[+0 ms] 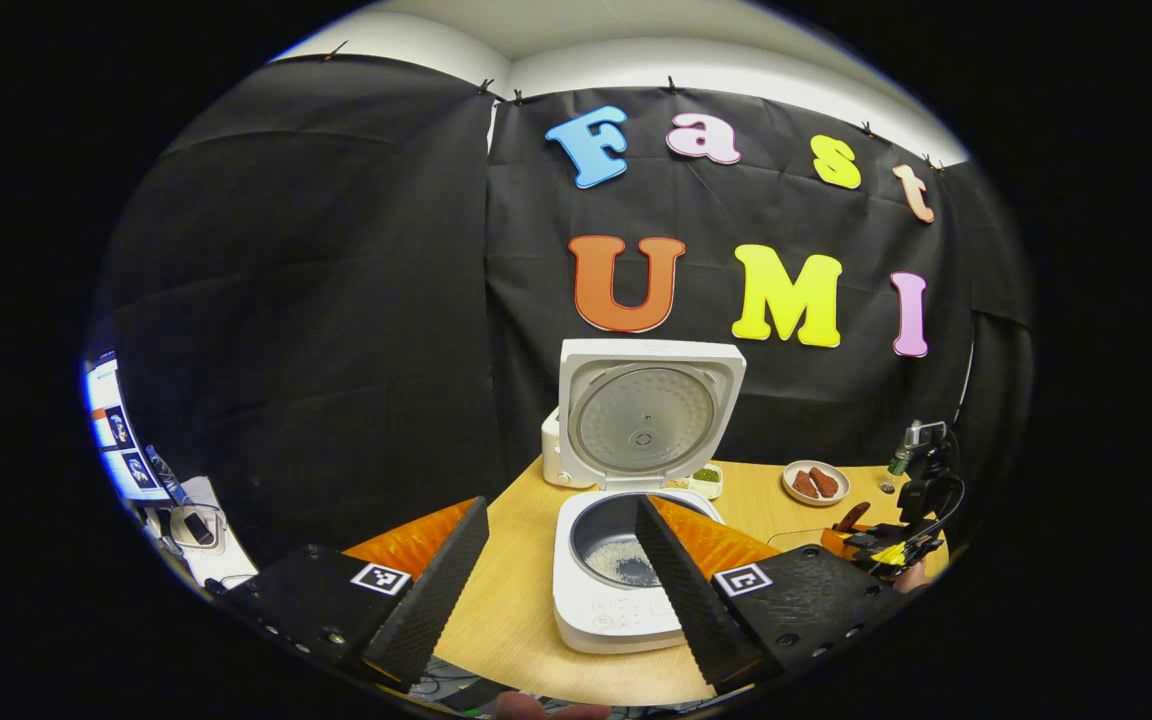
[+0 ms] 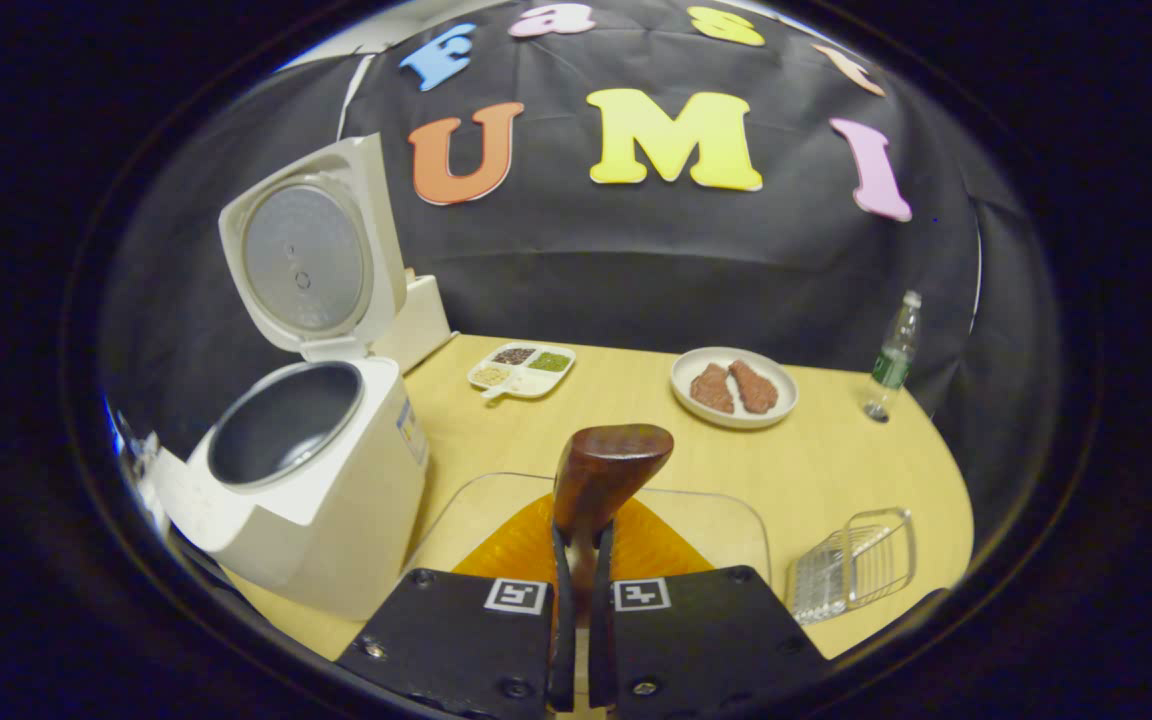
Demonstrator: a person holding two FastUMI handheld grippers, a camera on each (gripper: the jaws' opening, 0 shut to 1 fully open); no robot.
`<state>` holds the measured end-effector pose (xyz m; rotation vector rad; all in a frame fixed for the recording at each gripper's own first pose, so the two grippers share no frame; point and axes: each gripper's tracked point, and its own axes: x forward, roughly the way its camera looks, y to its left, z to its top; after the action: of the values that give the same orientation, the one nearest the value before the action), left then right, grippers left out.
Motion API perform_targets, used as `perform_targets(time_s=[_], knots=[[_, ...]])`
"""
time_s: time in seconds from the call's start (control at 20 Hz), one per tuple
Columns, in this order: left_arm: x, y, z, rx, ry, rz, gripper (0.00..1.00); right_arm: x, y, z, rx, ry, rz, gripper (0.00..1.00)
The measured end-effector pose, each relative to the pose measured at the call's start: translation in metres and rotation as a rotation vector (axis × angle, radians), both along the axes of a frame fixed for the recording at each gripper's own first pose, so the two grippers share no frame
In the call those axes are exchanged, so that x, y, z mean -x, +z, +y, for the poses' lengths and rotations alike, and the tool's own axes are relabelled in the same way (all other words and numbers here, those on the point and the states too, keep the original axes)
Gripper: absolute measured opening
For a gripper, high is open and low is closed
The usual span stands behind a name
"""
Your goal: Close the left gripper, press the button to open the rice cooker; take a wooden spoon from the chopstick holder with the right hand, scoop a spoonful of rice and pour it into the rice cooker, then put the wooden spoon back into the chopstick holder.
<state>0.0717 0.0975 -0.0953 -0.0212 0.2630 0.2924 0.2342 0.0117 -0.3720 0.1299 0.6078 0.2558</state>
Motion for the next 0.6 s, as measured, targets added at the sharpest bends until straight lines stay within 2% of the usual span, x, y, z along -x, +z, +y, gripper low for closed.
perform_targets(time_s=[0.1, 0.35, 0.6], knots=[[0.002, -0.002, 0.000, 0.000, -0.001, 0.004, 0.95, 0.004, 0.001, 0.004, -0.135, -0.029, 0.053, 0.11], [0.004, -0.001, -0.005, -0.009, -0.009, 0.011, 0.95, 0.007, 0.002, -0.006, -0.448, -0.165, 0.168, 0.11], [0.001, 0.002, -0.014, -0.017, -0.023, 0.011, 0.95, 0.010, 0.001, -0.039, -0.637, -0.283, 0.208, 0.11]])
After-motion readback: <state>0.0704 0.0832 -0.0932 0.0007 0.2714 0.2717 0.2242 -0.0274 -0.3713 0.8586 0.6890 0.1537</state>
